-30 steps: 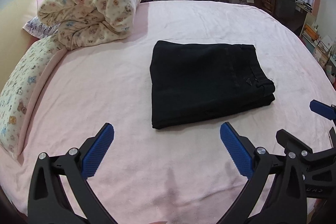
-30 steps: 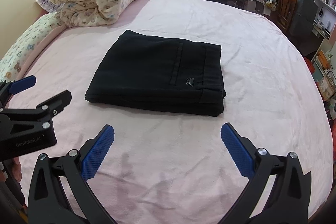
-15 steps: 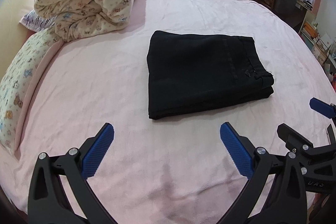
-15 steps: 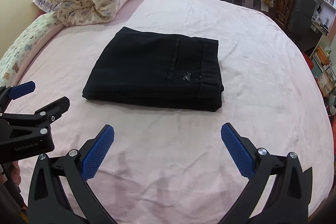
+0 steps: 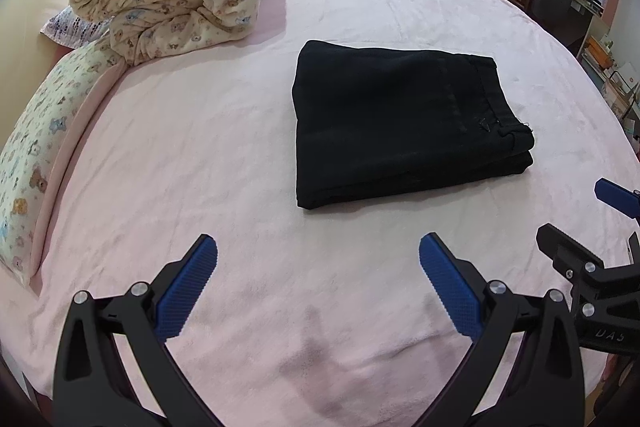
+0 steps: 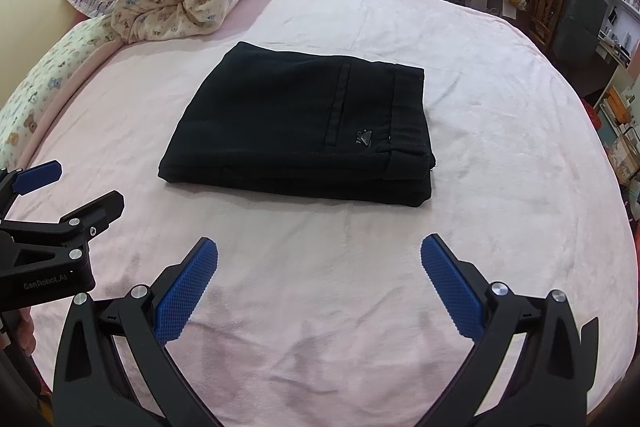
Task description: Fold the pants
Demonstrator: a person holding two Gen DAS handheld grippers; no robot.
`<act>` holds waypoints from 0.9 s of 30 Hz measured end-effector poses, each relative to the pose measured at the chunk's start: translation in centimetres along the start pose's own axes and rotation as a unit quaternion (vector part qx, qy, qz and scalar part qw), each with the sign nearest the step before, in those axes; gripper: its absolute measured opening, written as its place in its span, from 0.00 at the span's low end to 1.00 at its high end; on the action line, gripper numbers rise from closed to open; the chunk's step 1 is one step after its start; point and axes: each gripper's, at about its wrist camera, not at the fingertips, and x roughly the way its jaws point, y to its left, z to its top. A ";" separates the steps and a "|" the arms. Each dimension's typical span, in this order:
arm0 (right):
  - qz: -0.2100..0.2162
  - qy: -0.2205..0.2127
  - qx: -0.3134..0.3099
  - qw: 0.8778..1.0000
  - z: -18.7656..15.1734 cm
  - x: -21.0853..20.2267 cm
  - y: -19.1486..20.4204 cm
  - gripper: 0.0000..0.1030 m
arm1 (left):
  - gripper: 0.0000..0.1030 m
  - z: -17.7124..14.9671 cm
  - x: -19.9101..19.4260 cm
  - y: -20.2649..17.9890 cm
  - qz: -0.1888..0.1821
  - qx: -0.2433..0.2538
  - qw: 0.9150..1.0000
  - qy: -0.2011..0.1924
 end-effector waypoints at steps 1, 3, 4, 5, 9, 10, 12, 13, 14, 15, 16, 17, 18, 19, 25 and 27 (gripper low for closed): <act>0.000 0.000 0.001 1.000 0.0 0.0 0.1 0.99 | 0.98 0.0 0.0 0.0 0.000 -0.001 1.000 0.001; 0.000 0.001 0.001 1.000 0.0 0.0 0.1 0.99 | 0.98 0.1 0.1 0.1 -0.002 -0.002 1.000 0.001; 0.000 0.000 0.001 1.000 0.0 0.0 0.1 0.99 | 0.98 0.1 0.1 0.1 -0.002 -0.002 1.000 0.001; 0.000 0.000 0.001 1.000 0.0 0.1 0.1 0.99 | 0.98 0.1 0.1 0.1 -0.003 -0.002 1.000 0.001; 0.000 0.001 0.001 1.000 0.0 0.0 0.1 0.99 | 0.98 0.2 0.2 0.0 -0.008 0.004 1.000 0.003; -0.001 0.001 0.001 1.000 0.0 0.0 0.0 0.99 | 0.98 0.3 0.3 -0.1 -0.009 0.006 1.000 0.005; -0.001 0.001 0.001 1.000 0.1 0.1 0.0 0.99 | 0.98 0.3 0.4 -0.2 -0.011 0.010 1.000 0.007; -0.002 0.001 0.001 1.000 0.1 0.2 -0.1 0.99 | 0.98 0.3 0.4 -0.3 -0.013 0.011 1.000 0.008; -0.003 0.001 0.001 1.000 0.1 0.2 -0.2 0.99 | 0.98 0.3 0.4 -0.4 -0.016 0.013 1.000 0.010; -0.004 0.001 0.001 1.000 0.1 0.3 -0.2 0.99 | 0.98 0.3 0.5 -0.6 -0.019 0.016 1.000 0.011; -0.005 0.001 0.002 1.000 0.1 0.3 -0.3 0.99 | 0.98 0.3 0.5 -0.7 -0.020 0.019 1.000 0.012; -0.007 0.001 0.002 1.000 0.1 0.3 -0.4 0.99 | 0.98 0.2 0.5 -0.8 -0.021 0.022 0.999 0.012; -0.009 0.000 0.003 1.000 0.1 0.3 -0.4 0.99 | 0.98 0.2 0.5 -0.9 -0.023 0.026 0.999 0.014; -0.011 0.001 0.004 1.000 0.1 0.3 -0.6 0.99 | 0.98 0.2 0.6 -1.0 -0.024 0.030 0.999 0.015; -0.011 0.001 0.007 1.000 -0.1 0.3 -0.8 0.99 | 0.98 -0.2 0.8 -1.8 -0.026 0.049 0.998 0.020; -0.011 0.002 0.007 1.000 -0.1 0.2 -0.8 0.99 | 0.98 -0.3 0.8 -2.0 -0.027 0.054 0.998 0.023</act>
